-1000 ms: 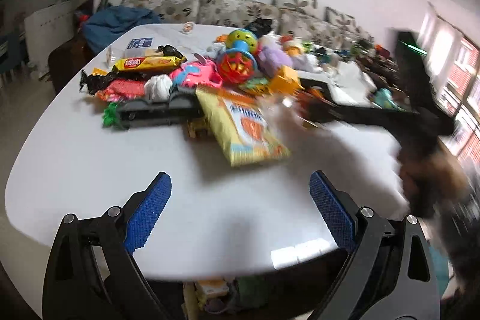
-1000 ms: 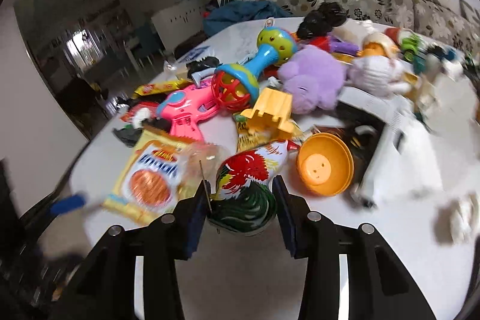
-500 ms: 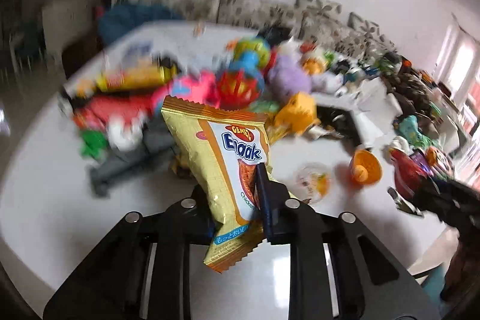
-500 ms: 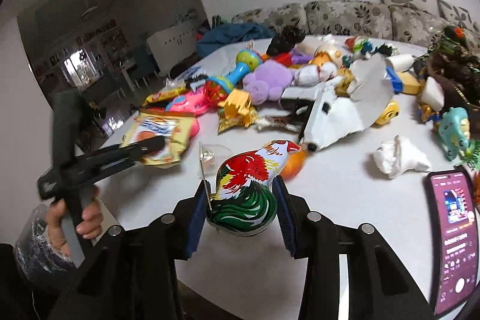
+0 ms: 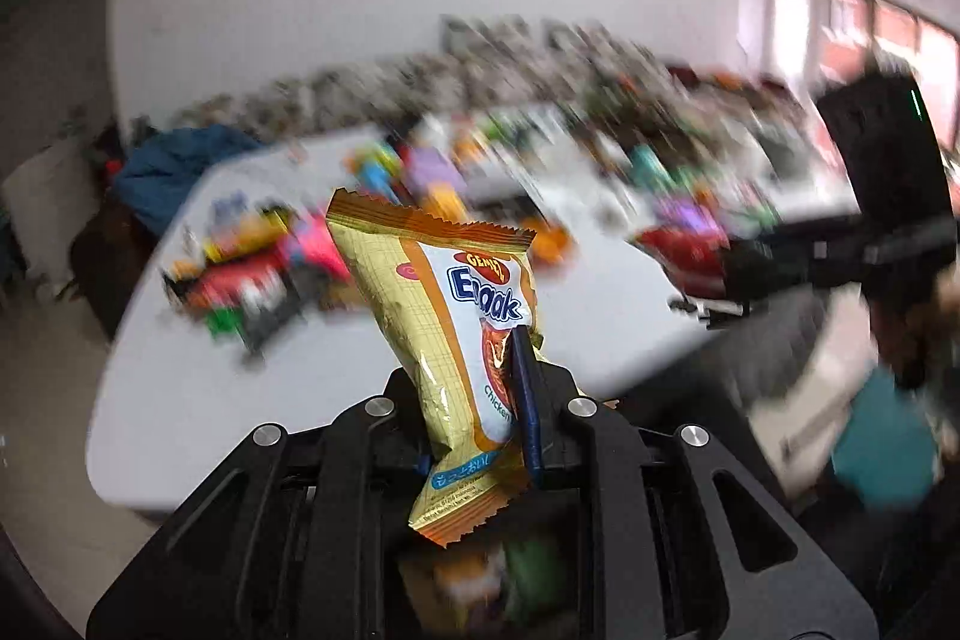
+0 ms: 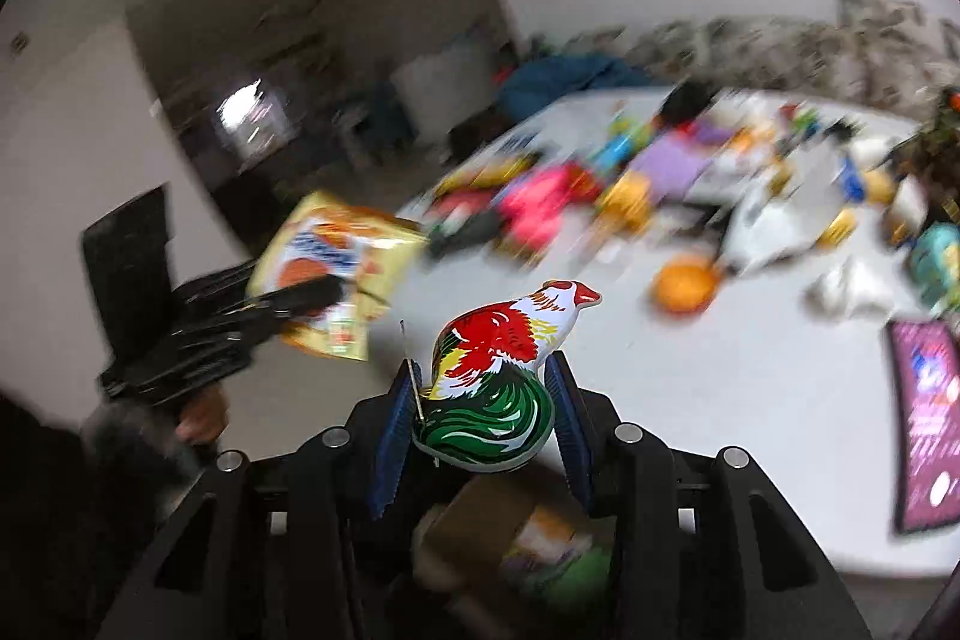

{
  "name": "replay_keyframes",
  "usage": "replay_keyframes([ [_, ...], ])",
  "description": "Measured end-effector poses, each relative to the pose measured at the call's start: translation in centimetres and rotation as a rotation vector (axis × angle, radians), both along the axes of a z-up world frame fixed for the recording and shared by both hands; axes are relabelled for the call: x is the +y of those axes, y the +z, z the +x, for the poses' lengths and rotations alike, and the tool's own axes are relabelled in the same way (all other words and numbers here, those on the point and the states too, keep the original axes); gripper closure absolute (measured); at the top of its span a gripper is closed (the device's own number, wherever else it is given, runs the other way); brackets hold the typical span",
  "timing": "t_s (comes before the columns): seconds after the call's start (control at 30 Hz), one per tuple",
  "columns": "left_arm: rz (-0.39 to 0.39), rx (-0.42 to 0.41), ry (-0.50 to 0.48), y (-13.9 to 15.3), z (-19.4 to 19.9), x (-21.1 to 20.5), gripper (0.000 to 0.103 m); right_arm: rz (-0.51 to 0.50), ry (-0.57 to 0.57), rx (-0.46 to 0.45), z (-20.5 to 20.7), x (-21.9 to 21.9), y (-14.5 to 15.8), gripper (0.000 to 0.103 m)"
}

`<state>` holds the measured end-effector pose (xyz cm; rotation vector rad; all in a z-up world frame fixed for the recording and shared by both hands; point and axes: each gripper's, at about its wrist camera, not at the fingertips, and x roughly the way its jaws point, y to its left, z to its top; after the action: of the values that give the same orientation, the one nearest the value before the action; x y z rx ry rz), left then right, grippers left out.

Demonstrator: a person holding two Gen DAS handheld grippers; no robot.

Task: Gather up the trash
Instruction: 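Drop the snack bag and rooster wrapper into the cardboard box, then grasp the clear plastic cup with the left tool while the right tool grasps the orange lid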

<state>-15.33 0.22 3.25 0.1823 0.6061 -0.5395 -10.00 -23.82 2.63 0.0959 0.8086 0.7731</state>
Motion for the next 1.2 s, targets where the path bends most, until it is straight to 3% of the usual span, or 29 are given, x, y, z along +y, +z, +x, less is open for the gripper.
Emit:
replay_keyframes([
  [0.13, 0.125, 0.137, -0.071, -5.4, -1.2, -1.0, 0.078, -0.063, 0.086, 0.150, -1.3, 1.6, -4.8, 0.060],
  [0.2, 0.190, 0.201, -0.084, -8.7, -0.7, -1.6, 0.045, -0.115, 0.096, 0.242, -0.7, 2.3, -8.9, 0.054],
  [0.23, 0.220, 0.211, -0.067, -10.4, -0.2, -1.7, 0.016, -0.152, 0.083, 0.260, -0.2, 2.5, -10.8, 0.038],
  [0.27, 0.232, 0.217, -0.065, -11.4, 0.2, -1.6, 0.012, -0.201, 0.065, 0.262, 0.2, 2.7, -12.4, 0.033],
  [0.37, 0.264, 0.280, -0.068, -14.2, 1.4, -1.2, 0.012, -0.296, 0.040, 0.276, 1.0, 2.7, -14.4, 0.041],
  [0.47, 0.221, 0.257, -0.072, -12.7, 1.5, -0.2, 0.012, -0.230, 0.019, 0.171, 1.0, 1.9, -10.4, 0.039],
  [0.53, 0.166, 0.208, -0.071, -10.3, 2.0, 0.3, 0.012, -0.206, -0.033, 0.042, 1.4, 1.4, -7.2, 0.020],
  [0.6, 0.105, 0.166, -0.058, -8.1, 2.9, 0.5, 0.012, -0.211, -0.152, -0.135, 3.0, 0.7, -4.1, 0.008],
  [0.67, 0.041, 0.125, -0.039, -6.2, 4.0, 0.5, 0.012, -0.288, -0.269, -0.206, 6.2, 0.8, -3.3, 0.008],
  [0.77, -0.018, 0.066, 0.026, -4.6, 6.6, -0.2, 0.012, -0.327, -0.378, -0.170, 11.6, 1.0, -4.3, 0.010],
  [0.93, -0.061, 0.059, 0.083, -4.0, 10.1, -1.7, 0.012, -0.349, -0.416, 0.018, 18.1, 0.9, -7.9, 0.031],
  [1.0, -0.080, 0.067, 0.097, -4.2, 12.1, -2.5, 0.012, -0.389, -0.425, -0.004, 18.8, 1.1, -8.0, 0.038],
  [1.03, -0.082, 0.070, 0.101, -4.2, 12.9, -2.7, 0.012, -0.388, -0.422, -0.003, 18.8, 1.3, -8.0, 0.054],
  [1.2, -0.067, 0.129, 0.145, -4.8, 17.5, -5.6, 0.012, -0.319, -0.429, 0.015, 17.7, -0.2, -7.5, 0.055],
])
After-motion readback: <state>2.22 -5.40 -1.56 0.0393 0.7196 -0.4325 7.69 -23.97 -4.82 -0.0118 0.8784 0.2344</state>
